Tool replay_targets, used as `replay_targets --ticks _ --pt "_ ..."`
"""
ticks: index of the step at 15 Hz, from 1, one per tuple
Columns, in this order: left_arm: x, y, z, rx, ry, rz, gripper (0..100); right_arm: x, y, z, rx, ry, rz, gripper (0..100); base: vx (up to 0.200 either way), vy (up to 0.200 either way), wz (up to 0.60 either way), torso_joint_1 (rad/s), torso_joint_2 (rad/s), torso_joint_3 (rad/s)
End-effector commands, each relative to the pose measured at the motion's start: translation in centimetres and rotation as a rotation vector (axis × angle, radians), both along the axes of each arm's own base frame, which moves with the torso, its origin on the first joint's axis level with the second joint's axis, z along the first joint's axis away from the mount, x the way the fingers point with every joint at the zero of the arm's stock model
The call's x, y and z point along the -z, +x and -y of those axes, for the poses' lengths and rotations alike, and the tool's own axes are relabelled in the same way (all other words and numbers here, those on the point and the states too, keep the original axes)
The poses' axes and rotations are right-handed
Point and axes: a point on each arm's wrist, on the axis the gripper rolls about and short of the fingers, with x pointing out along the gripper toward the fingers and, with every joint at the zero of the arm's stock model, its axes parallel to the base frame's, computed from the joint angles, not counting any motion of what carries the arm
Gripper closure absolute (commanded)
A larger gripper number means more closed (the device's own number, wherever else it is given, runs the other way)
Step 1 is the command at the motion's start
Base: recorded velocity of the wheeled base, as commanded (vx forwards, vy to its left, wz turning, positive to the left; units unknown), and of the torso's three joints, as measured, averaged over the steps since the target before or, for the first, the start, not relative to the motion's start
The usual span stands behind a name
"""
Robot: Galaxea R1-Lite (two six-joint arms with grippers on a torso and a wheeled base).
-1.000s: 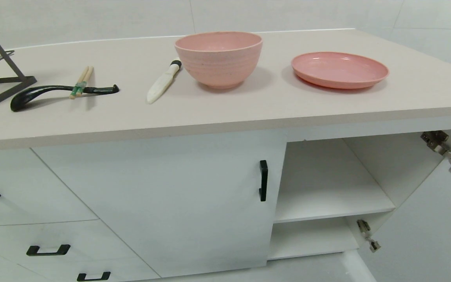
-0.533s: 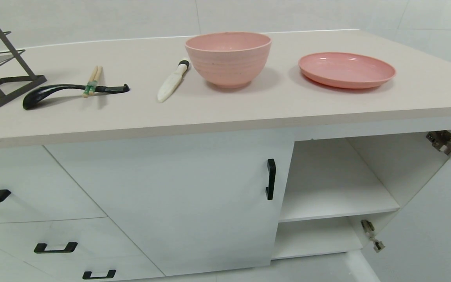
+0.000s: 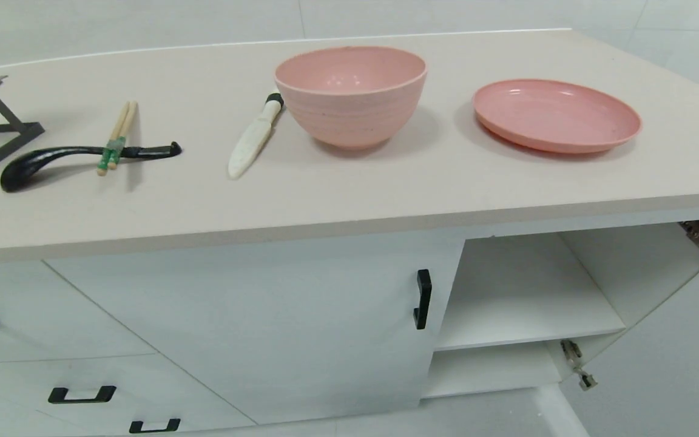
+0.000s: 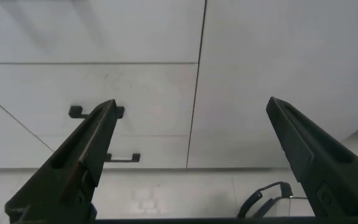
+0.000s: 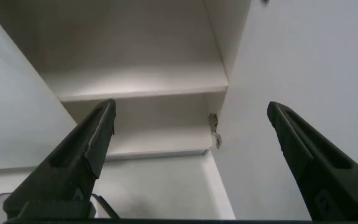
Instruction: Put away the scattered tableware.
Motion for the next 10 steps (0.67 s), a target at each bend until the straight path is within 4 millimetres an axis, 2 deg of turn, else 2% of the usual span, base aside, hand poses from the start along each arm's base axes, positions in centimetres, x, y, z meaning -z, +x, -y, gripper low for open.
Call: replay_targets --ticks 1,7,10 --pt "-0.02 0.01 0.0 -0.001 -0.001 0.0 0 0.0 0.0 0.0 0.0 0.0 0.0 0 0.0 0.0 0.0 0.217 -0.72 -0.242" --pt "-0.02 0.01 0.0 -0.001 -0.001 0.0 0 0.0 0.0 0.0 0.0 0.0 0.0 0 0.0 0.0 0.0 0.216 -0.55 -0.202" --pt "-0.02 0.01 0.0 -0.001 -0.001 0.0 0 0.0 0.0 0.0 0.0 -0.002 0.0 0 0.0 0.0 0.0 0.102 -0.49 -0.225"
